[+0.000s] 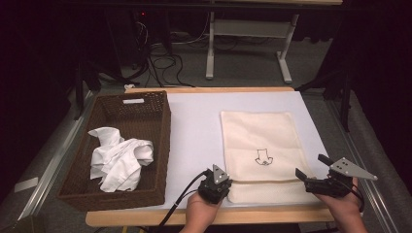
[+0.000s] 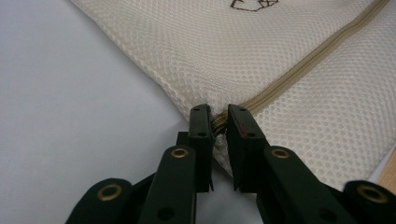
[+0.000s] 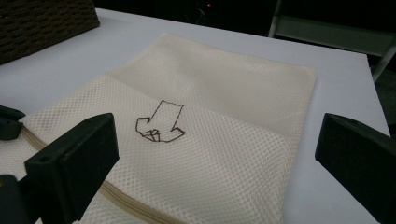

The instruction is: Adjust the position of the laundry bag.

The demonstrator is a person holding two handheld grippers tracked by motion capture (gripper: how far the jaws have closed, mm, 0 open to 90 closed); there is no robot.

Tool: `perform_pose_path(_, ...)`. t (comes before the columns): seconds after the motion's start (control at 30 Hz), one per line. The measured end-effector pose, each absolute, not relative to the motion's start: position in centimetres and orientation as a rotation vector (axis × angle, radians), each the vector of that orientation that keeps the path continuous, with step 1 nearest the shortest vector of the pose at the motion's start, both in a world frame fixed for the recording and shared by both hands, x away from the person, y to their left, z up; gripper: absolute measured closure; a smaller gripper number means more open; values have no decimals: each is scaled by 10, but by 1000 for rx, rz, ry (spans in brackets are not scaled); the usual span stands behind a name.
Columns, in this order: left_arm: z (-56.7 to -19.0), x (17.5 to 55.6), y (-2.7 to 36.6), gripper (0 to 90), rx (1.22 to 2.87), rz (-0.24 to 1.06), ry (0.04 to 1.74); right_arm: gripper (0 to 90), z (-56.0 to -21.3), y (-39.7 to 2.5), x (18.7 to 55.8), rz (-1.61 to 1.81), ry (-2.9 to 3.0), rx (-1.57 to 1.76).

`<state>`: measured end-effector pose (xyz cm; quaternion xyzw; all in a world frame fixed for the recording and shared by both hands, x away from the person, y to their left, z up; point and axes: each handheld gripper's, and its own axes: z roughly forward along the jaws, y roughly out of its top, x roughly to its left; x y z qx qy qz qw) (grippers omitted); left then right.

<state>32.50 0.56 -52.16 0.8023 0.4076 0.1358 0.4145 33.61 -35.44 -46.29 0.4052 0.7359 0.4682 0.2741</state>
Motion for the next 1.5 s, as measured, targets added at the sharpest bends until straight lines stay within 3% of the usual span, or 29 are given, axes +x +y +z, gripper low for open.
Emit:
perform_pose_path(0.47, -516, 329, 38, 831, 1965, 393, 1127, 26, -467, -359, 339, 1238, 2000, 1136)
perform_pose_path(0.63, -516, 327, 40, 814, 1964, 392, 1135, 128, -476, -360, 345, 1204, 2033, 1180)
perform_pose_path(0.7, -517, 327, 41, 776, 1967, 396, 1140, 173, -480, -359, 348, 1186, 2053, 1204)
perform_pose_path(0.9, -521, 329, 41, 524, 1962, 367, 1175, 316, -494, -357, 365, 1105, 2110, 1314)
perform_pose_path(1.03, -523, 328, 37, 489, 1978, 362, 1165, 386, -502, -353, 371, 1058, 2163, 1361)
perform_pose_path(1.27, -524, 327, 37, 536, 1957, 361, 1177, 390, -507, -350, 373, 1007, 2187, 1368)
perform_pose_path(1.43, -524, 325, 34, 641, 1963, 366, 1162, 476, -509, -349, 375, 999, 2192, 1374)
perform_pose_path(1.47, -524, 324, 35, 684, 1967, 373, 1159, 577, -508, -349, 375, 1000, 2205, 1360)
perform_pose_path(1.5, -524, 324, 35, 713, 1967, 371, 1158, 621, -508, -348, 375, 1002, 2214, 1351)
